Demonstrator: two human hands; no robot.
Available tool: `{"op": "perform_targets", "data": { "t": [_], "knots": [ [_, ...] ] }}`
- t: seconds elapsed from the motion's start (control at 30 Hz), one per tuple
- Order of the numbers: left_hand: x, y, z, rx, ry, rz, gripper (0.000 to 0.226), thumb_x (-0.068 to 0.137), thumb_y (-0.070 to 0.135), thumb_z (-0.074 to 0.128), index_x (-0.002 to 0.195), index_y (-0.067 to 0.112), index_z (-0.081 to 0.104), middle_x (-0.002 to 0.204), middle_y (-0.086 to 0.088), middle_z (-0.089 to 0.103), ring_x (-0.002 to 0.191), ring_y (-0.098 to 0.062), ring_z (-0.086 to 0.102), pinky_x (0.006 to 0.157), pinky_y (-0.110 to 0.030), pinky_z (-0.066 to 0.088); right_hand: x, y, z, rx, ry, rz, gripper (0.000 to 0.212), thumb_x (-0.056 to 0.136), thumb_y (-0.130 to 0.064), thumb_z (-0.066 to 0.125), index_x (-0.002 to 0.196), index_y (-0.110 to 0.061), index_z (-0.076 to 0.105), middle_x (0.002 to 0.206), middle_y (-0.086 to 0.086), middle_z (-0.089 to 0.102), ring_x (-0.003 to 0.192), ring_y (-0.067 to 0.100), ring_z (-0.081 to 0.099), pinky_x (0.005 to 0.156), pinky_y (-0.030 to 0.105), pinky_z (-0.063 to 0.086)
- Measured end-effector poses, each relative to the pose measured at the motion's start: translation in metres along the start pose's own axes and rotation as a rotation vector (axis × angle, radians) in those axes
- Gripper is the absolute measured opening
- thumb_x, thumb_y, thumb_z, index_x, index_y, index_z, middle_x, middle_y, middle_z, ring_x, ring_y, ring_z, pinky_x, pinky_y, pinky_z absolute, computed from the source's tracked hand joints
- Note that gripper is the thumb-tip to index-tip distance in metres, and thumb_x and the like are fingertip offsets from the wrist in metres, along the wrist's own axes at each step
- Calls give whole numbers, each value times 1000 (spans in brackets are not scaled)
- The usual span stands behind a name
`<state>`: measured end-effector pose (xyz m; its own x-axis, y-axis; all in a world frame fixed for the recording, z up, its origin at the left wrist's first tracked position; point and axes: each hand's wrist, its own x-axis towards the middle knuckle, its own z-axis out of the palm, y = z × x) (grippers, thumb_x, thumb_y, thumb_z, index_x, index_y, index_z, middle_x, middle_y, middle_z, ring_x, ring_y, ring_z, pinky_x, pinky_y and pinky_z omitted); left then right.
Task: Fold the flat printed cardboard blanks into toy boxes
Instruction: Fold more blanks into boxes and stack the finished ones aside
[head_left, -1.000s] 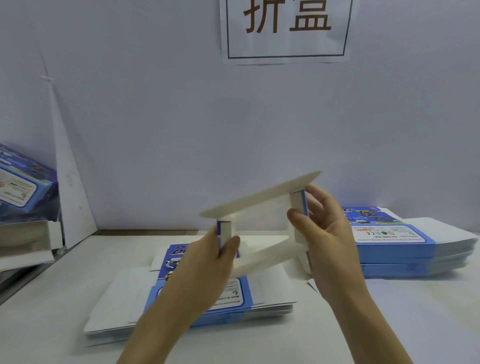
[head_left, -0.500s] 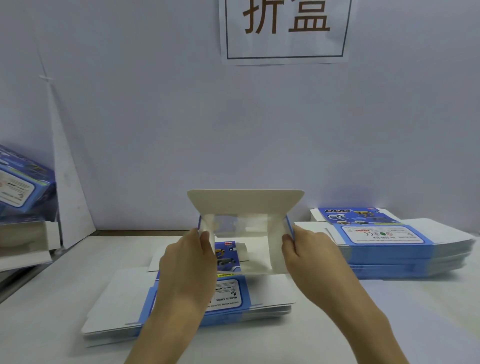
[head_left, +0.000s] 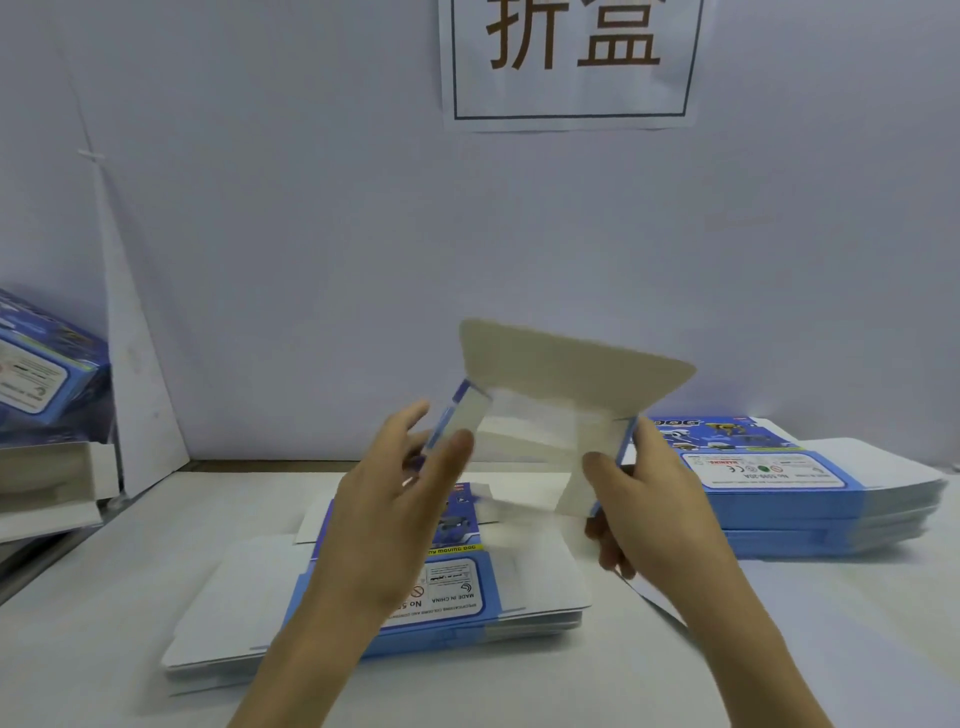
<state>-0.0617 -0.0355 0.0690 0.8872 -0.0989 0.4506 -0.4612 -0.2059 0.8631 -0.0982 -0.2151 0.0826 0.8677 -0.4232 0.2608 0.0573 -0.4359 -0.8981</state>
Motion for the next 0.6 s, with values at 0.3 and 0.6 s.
{"op": "perform_targets", "data": {
  "t": [0.3,0.6],
  "knots": [
    [-2,-20,27,438,52,409,134,53,73,72,149,34,-13,161,-3,-8,149,-18,-6,113,-60,24,-11,-22,-10,529,-315,191,14,92,-11,52,85,0,55,56,19,64,35,24,55,33,23,41],
    [2,-11,2,492,141,584,108,66,54,65,150,23,4,147,-20,21,134,-40,32,100,-65,37,-15,-22,-15,96,-399,0,51,85,-46,54,43,-18,46,42,2,42,34,17,39,39,19,33]
  ]
}}
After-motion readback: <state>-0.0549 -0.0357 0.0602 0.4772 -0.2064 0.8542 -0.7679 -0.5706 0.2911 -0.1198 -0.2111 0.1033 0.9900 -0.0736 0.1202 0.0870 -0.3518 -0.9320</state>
